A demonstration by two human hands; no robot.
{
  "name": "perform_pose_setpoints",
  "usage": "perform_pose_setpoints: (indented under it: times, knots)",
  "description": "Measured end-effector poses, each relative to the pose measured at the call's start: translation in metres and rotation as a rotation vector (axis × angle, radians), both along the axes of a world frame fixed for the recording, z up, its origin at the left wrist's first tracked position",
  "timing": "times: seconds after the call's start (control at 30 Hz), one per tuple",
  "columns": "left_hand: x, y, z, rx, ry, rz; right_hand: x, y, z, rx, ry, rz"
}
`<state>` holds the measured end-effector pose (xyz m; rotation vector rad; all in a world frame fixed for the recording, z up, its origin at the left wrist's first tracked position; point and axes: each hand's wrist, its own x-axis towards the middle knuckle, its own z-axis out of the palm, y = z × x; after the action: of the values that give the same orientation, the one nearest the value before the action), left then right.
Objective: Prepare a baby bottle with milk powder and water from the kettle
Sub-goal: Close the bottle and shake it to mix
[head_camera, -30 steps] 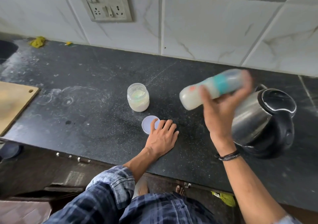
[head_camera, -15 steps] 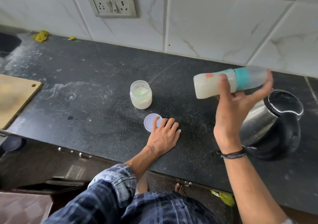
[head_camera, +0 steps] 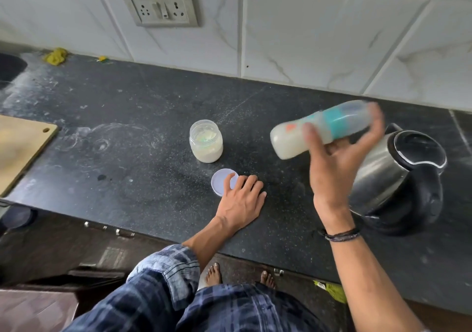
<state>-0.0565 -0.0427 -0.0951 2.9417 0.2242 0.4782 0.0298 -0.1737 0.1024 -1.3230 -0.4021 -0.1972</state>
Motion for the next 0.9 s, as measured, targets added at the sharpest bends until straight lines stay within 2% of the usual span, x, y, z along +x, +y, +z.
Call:
perform_pose_setpoints:
  times: [0.07,0.2,0.3,0.33,0.47,0.6,0.63,0.73,0.77,0.87,0.9]
  knots:
    - [0.000,0.000,0.000,0.007,0.005,0.001,0.005,0.002,0.001,0.040,-0.078,-0.072]
    - [-0.001,0.000,0.000,0.004,-0.001,-0.010,0.007,-0.001,0.003,-0.128,0.001,0.103]
    - [0.000,-0.001,0.001,0.009,0.001,0.005,0.008,0.001,0.009,0.087,-0.107,-0.112]
    - [0.000,0.000,0.001,0.010,0.002,0.004,0.011,0.002,0.006,0.099,-0.144,-0.147]
    - [0.000,0.001,-0.001,-0.002,-0.002,-0.011,0.006,0.000,0.001,-0.126,0.000,0.100]
    - [0.000,0.000,-0.001,0.006,0.003,0.013,0.004,0.001,0.003,0.066,-0.094,-0.138]
    - [0.000,0.000,-0.002,0.008,0.009,0.009,0.007,0.002,0.003,0.047,-0.108,-0.128]
    - [-0.001,0.000,-0.001,0.003,0.002,-0.006,0.012,-0.005,0.003,-0.140,0.002,0.091]
    - [-0.001,0.000,0.000,0.004,0.002,-0.008,0.012,-0.008,0.007,-0.115,0.019,0.087]
    - [-0.001,-0.001,0.002,0.017,-0.005,0.009,0.018,-0.007,0.019,0.139,-0.036,-0.110]
    - [-0.001,-0.001,0.002,0.020,-0.006,0.003,0.020,-0.006,0.019,0.140,-0.066,-0.136]
